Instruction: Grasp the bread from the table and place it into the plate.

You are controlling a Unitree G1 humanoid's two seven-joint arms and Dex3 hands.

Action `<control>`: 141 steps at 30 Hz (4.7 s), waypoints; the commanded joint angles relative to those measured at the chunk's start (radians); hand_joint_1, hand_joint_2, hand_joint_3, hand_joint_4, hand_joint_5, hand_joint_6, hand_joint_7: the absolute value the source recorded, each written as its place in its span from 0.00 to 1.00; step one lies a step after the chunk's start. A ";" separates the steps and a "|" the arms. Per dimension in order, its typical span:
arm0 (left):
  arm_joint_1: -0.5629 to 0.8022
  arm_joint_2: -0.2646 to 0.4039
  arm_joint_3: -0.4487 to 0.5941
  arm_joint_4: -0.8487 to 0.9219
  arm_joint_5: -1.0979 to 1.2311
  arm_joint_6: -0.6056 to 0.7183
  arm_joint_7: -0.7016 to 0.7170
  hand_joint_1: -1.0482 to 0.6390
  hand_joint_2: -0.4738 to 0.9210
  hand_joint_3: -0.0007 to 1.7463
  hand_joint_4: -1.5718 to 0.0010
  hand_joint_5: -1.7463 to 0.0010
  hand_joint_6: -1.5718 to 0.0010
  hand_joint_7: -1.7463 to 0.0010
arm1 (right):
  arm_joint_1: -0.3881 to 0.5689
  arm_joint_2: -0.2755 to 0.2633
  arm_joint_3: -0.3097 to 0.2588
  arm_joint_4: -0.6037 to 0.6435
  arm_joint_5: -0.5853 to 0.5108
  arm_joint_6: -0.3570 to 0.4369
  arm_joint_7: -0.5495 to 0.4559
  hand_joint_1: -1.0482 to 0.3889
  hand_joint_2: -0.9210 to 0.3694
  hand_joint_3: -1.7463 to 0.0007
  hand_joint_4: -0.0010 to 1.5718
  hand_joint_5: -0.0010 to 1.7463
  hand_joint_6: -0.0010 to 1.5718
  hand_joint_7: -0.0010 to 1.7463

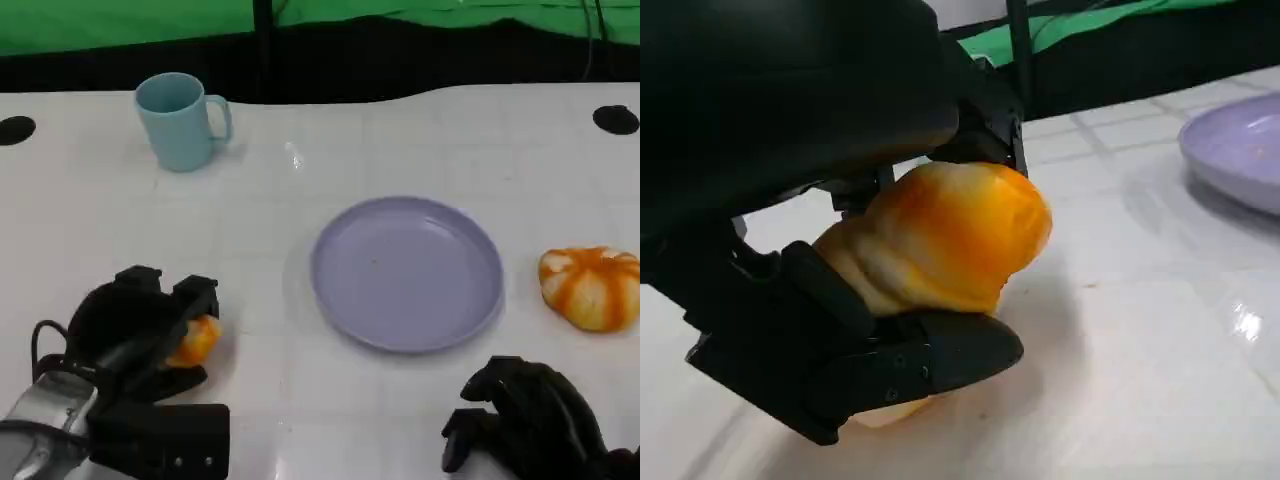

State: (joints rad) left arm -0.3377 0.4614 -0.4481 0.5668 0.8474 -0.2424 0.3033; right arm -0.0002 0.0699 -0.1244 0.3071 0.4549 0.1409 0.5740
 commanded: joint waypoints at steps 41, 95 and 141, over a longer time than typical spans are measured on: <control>-0.463 -0.367 -0.061 0.331 -0.092 -0.168 0.063 0.44 0.76 0.54 0.43 0.00 0.59 0.02 | -0.010 -0.006 0.005 0.026 -0.002 -0.034 0.019 0.00 0.15 1.00 1.00 0.43 1.00 0.22; -0.541 -0.345 -0.155 0.302 -0.114 -0.038 -0.378 0.00 1.00 0.34 0.97 0.88 0.98 0.99 | -0.007 -0.005 0.002 0.029 0.004 -0.040 0.023 0.00 0.15 1.00 1.00 0.42 1.00 0.21; 0.362 -0.435 0.446 -0.328 -1.483 0.161 -0.971 0.19 1.00 0.14 0.50 0.00 0.63 0.00 | 0.014 -0.003 0.008 -0.021 0.002 0.000 -0.005 0.01 0.16 1.00 0.99 0.44 1.00 0.22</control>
State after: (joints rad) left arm 0.0108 0.0309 -0.0305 0.2284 -0.6083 -0.1180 -0.6386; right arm 0.0056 0.0718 -0.1164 0.2984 0.4498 0.1450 0.5658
